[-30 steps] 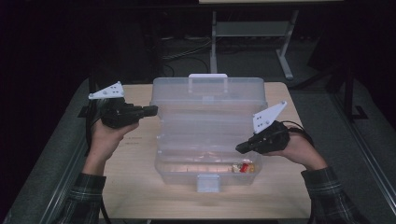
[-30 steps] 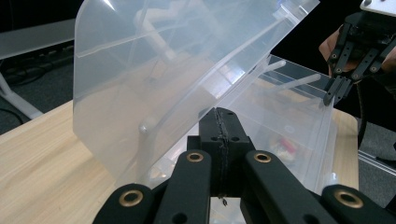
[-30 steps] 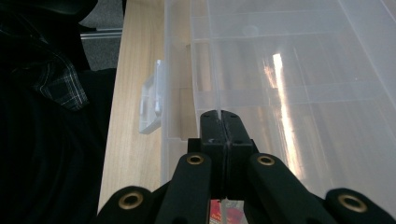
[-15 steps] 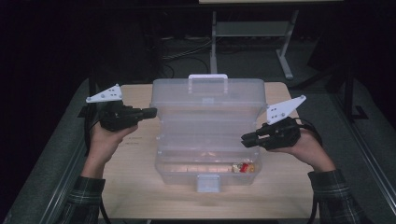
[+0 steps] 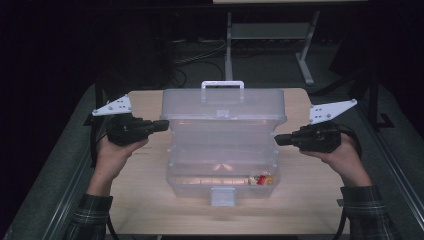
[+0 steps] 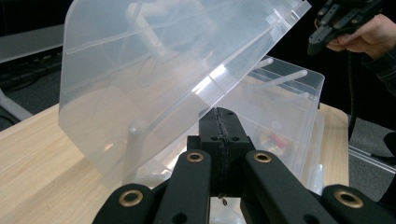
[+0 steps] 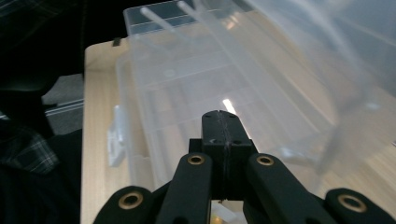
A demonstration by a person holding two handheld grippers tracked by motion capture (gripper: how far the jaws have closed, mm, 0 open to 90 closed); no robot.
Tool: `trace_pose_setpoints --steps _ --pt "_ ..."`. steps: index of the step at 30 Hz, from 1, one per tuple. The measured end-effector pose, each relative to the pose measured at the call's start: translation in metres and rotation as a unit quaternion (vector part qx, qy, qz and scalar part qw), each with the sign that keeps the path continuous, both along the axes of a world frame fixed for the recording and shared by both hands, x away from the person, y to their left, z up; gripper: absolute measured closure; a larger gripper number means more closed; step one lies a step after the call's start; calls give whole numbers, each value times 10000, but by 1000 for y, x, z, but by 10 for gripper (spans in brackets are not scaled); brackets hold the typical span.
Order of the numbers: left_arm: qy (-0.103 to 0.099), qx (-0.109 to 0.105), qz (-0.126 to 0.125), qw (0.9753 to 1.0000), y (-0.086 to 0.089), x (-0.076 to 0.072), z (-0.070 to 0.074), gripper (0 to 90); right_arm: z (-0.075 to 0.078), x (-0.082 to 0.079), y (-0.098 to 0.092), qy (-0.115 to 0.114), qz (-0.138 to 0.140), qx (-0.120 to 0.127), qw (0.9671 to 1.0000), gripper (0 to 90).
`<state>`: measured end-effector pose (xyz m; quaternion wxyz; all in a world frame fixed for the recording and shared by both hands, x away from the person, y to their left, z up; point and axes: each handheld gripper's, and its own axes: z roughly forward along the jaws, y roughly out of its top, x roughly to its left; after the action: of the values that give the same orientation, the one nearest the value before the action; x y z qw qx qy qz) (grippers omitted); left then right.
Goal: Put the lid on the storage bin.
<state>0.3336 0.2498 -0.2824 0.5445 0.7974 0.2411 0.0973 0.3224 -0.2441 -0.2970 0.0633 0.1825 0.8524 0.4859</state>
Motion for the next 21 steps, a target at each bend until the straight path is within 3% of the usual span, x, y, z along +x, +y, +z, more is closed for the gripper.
trace_pose_setpoints --steps 10,21 --pt "-74 59 -38 9999 -3 -8 -1 900 -1 1 -9 -50 -242 166 9996 900" --pt "100 -46 -86 9999 1 -17 -22 899 -12 0 -13 -5 -345 277 9990 900"
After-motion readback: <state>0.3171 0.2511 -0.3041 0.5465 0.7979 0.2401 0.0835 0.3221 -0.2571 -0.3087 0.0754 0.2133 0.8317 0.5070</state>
